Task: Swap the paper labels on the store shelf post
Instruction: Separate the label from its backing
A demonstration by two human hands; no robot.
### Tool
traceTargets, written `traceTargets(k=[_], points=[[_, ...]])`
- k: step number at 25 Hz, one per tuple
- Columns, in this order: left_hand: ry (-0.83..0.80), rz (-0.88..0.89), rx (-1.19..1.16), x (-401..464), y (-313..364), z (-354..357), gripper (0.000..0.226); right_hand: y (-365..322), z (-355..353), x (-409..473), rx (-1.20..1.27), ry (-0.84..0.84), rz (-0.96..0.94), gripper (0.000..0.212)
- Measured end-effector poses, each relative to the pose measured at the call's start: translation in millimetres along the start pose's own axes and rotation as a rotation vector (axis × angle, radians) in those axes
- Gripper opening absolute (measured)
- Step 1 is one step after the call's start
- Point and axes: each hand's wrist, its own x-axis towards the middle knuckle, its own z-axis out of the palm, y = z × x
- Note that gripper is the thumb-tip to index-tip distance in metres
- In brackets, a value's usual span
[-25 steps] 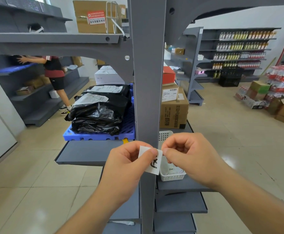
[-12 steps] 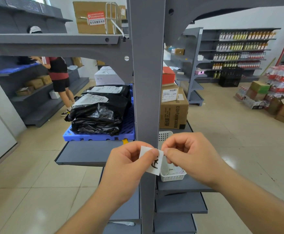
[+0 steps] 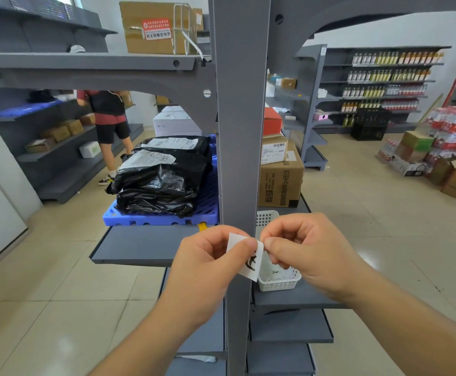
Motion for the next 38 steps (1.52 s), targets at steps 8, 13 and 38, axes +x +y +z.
traceTargets(k=[8, 13, 38], points=[[0.172, 0.095, 0.09, -1.0, -8.1, 3.3, 0.034, 8.1, 9.8, -0.8, 0.174, 0.064, 0.052, 0.042], [0.183, 0.151, 0.105, 0.4, -6.2, 3.7, 0.012, 6.0, 14.0, -0.5, 0.224, 0.111, 0.054, 0.043], [0.277, -0.094, -0.035, 15.1, -5.4, -3.3, 0.019, 63.5, -15.7, 23.4, 0.253, 0.306, 0.211, 0.031]])
